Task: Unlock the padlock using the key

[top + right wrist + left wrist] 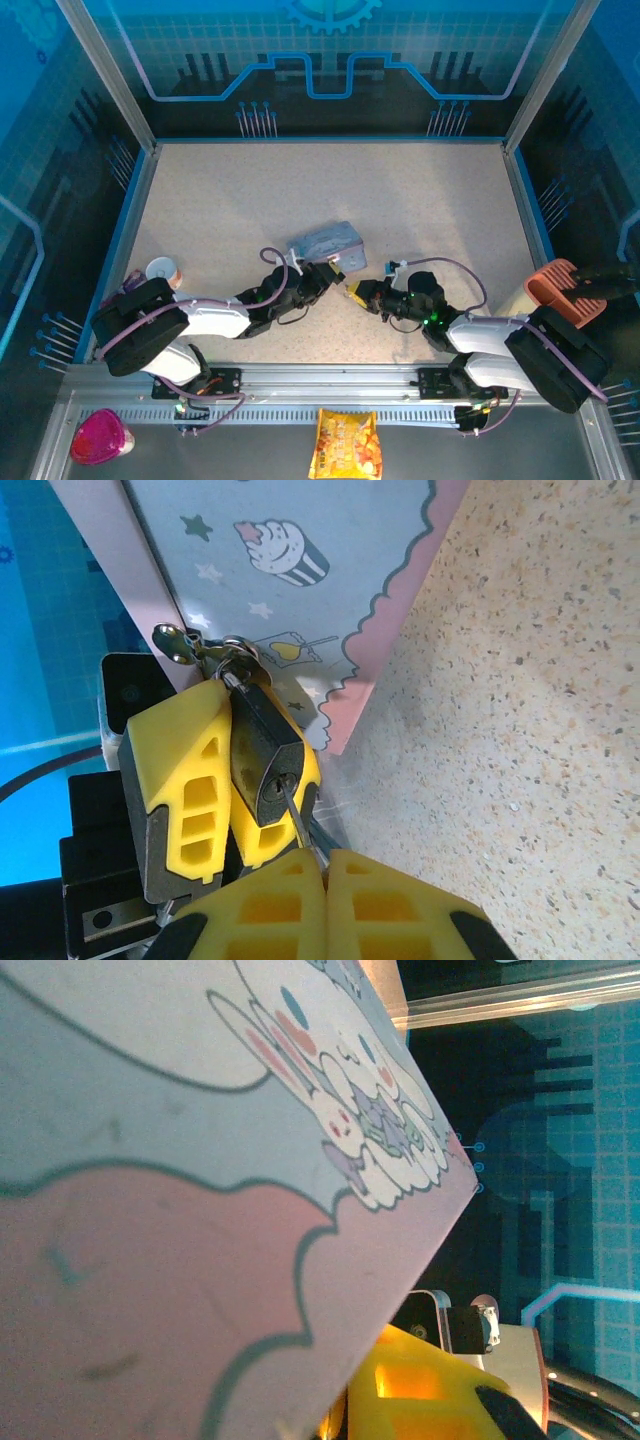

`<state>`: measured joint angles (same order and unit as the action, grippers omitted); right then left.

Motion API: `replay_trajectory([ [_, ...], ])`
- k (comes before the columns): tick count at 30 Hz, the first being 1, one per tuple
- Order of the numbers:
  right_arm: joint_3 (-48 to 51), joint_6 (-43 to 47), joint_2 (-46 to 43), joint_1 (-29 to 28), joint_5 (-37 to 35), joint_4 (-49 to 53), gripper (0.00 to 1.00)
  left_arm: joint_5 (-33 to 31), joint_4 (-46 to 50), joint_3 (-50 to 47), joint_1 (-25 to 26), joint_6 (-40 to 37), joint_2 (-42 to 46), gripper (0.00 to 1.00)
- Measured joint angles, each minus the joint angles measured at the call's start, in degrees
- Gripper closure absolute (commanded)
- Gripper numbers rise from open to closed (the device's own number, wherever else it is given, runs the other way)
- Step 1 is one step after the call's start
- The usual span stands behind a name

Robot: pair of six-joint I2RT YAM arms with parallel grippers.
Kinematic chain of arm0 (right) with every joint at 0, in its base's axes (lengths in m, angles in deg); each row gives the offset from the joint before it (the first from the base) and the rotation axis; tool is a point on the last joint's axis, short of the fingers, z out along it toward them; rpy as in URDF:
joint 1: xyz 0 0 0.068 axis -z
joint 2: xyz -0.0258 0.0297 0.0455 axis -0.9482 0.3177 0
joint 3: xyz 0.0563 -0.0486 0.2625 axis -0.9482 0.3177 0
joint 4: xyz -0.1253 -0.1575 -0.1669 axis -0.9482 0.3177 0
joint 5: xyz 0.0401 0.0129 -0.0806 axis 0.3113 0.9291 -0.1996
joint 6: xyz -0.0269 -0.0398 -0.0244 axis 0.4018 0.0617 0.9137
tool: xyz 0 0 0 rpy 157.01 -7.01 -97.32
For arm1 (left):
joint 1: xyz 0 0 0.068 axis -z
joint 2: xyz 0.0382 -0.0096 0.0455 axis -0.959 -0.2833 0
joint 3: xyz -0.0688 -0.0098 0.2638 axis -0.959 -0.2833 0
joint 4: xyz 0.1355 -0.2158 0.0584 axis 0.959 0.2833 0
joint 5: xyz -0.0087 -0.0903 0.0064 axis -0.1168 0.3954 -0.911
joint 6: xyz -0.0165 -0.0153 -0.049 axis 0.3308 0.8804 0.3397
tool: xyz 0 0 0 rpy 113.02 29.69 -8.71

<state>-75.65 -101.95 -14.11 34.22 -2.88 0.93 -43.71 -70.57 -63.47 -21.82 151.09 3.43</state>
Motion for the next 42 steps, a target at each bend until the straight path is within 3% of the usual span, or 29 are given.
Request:
replay_trajectory([
  [27, -0.9, 0.6, 4.3, 0.2, 1.0, -2.7, 1.0, -1.6, 1.0, 0.0, 0.2, -0.8, -0.1, 1.0],
  [42, -3.5, 4.8, 4.8, 1.1, 3.7, 1.6, 1.0, -2.5, 2.2, 0.4, 0.4, -0.8, -0.1, 1.0],
])
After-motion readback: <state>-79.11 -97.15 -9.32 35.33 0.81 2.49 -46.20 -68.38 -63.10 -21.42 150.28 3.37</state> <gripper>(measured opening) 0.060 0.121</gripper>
